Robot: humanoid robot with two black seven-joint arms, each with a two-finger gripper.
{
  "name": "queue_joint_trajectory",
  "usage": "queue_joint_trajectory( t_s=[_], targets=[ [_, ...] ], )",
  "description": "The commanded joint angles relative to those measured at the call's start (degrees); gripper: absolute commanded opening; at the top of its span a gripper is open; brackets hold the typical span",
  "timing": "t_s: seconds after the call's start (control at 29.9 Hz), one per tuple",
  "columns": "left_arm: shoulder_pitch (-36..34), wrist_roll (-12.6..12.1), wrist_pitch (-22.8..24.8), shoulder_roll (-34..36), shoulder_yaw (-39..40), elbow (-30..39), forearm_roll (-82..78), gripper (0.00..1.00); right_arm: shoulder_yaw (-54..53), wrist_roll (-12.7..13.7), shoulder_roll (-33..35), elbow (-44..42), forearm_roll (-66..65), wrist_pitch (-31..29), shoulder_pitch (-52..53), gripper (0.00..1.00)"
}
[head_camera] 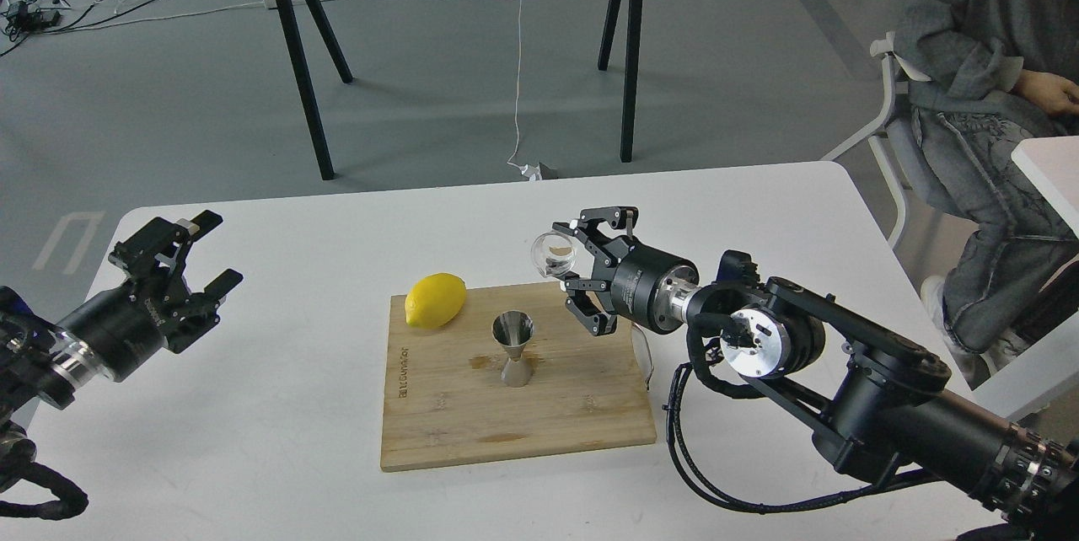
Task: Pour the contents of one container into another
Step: 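Carry the glass cup with the right gripper above the jigger, then tilt the glass cup with the right gripper to pour into the jigger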
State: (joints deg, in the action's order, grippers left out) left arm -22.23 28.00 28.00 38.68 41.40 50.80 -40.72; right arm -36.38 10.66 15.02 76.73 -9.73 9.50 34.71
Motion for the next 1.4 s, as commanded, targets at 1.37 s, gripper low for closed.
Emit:
queue_joint_trajectory(
  t_s=[1.37],
  targets=[
    [0.0,0.0,0.0,0.1,0.0,0.0,0.0,0.98,16.8,2.2,3.4,0.0,-18.0,-6.2,13.0,0.35]
  ],
)
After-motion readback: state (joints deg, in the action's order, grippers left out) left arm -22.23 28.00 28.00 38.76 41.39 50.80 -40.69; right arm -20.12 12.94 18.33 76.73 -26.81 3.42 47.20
